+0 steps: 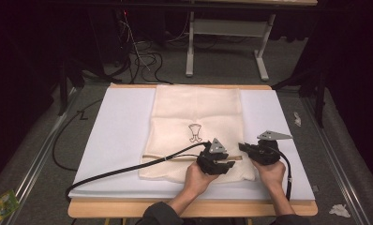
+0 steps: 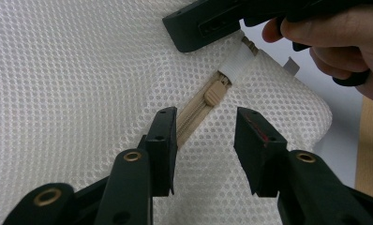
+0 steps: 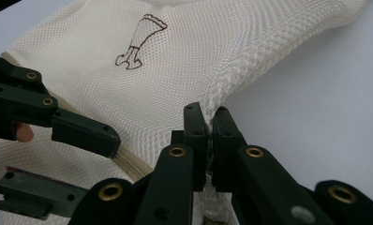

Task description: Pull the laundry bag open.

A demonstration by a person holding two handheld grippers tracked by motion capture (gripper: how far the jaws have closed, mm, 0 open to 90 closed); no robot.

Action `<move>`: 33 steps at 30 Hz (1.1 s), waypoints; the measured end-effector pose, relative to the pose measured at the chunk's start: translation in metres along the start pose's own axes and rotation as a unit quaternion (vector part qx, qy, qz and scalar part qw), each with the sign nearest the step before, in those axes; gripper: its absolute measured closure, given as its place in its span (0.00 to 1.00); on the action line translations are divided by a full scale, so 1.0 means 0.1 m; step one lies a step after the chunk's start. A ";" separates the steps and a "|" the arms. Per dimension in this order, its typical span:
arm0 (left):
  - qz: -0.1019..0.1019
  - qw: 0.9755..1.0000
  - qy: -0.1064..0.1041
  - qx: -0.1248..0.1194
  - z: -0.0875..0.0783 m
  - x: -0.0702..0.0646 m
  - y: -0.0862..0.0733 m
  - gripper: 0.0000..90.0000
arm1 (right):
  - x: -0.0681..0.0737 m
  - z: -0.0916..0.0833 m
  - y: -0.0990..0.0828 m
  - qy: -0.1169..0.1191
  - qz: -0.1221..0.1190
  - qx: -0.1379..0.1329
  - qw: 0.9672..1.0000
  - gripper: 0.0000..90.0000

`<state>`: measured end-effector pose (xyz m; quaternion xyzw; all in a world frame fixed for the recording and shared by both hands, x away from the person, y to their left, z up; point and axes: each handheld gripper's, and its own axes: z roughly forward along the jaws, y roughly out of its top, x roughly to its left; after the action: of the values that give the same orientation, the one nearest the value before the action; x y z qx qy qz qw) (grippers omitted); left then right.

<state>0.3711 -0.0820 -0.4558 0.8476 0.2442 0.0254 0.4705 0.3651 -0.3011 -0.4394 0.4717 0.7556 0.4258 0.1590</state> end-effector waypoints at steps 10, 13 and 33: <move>0.003 1.000 -0.005 0.007 0.10 -0.03 0.04 0.66 | 0.01 0.00 0.01 0.004 -0.002 0.000 1.000 0.98; 0.002 1.000 -0.006 0.007 0.11 -0.03 0.04 0.66 | 0.01 0.01 0.01 0.006 -0.002 0.000 1.000 0.98; 0.004 1.000 -0.020 0.015 0.25 -0.04 0.04 0.72 | 0.02 0.03 0.01 0.018 -0.003 -0.004 1.000 0.98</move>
<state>0.3757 -0.1055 -0.4657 0.8558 0.2317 0.0064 0.4626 0.3666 -0.2973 -0.4396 0.4612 0.7578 0.4371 0.1486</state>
